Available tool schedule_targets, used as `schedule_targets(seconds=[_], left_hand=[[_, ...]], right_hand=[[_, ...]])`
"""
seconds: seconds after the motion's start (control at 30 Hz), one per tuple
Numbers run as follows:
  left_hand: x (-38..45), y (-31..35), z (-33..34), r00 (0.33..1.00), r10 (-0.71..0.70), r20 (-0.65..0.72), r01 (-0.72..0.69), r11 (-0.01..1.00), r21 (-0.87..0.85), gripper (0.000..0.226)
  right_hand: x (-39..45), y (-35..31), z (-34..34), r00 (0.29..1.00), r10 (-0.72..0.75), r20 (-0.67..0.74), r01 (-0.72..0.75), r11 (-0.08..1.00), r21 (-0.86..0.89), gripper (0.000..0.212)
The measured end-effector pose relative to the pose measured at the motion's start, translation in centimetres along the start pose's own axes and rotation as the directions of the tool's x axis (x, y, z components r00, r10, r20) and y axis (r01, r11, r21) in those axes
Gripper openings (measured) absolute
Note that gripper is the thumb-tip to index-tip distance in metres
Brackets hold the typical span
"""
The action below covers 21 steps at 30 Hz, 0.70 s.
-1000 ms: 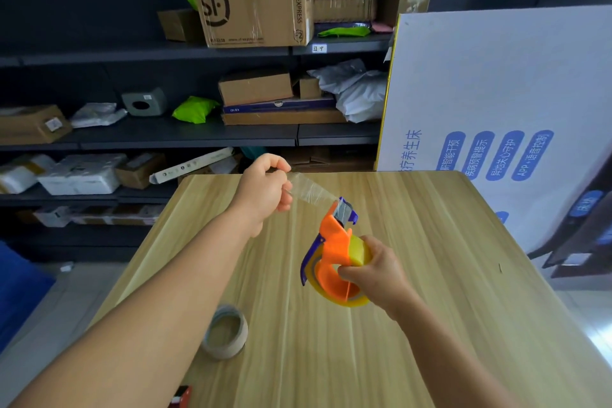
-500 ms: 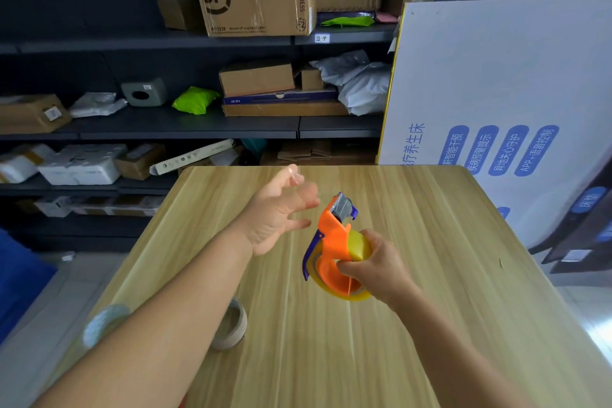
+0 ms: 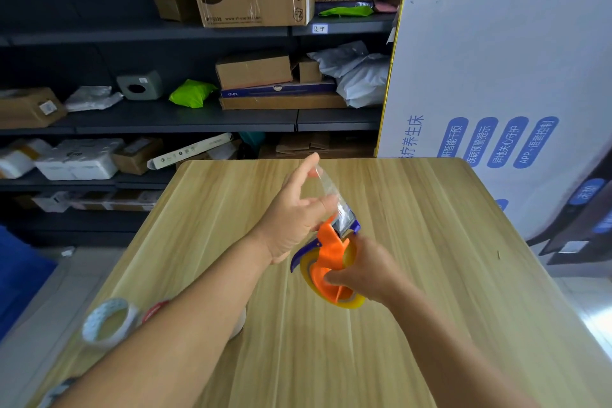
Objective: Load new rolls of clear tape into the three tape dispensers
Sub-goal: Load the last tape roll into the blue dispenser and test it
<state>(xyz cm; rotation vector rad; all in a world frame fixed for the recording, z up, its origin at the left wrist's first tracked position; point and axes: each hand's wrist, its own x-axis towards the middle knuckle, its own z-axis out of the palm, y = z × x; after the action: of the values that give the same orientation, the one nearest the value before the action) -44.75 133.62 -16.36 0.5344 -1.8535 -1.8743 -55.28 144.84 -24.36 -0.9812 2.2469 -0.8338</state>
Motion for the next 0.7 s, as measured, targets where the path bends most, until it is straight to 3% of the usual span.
schedule_targets(seconds=[0.1, 0.2, 0.47, 0.53, 0.7], left_hand=[[1.0, 1.5, -0.3, 0.972, 0.192, -0.134, -0.150, 0.949, 0.276, 0.019], [2.3, 3.2, -1.4, 0.924, 0.319, -0.211, -0.175, 0.843, 0.508, 0.008], [3.4, 3.7, -3.1, 0.983, 0.027, -0.184, 0.080, 0.832, 0.549, 0.030], [3.2, 3.5, -2.9, 0.986, -0.059, -0.157, 0.141, 0.802, 0.581, 0.025], [3.0, 3.8, -2.6, 0.992, -0.026, -0.127, 0.101, 0.772, 0.628, 0.031]], right_hand=[[0.1, 0.0, 0.5, 1.000, 0.002, -0.002, -0.002, 0.993, -0.119, 0.043], [0.1, 0.1, 0.7, 1.000, 0.006, -0.009, -0.008, 0.984, -0.180, 0.046], [-0.1, 0.2, 0.2, 0.999, 0.041, -0.029, -0.046, 0.981, -0.191, 0.045], [-0.1, 0.2, 0.0, 0.999, 0.043, -0.028, -0.048, 0.980, -0.191, 0.047], [-0.4, 0.3, -0.3, 0.999, 0.041, -0.030, -0.047, 0.977, -0.208, 0.051]])
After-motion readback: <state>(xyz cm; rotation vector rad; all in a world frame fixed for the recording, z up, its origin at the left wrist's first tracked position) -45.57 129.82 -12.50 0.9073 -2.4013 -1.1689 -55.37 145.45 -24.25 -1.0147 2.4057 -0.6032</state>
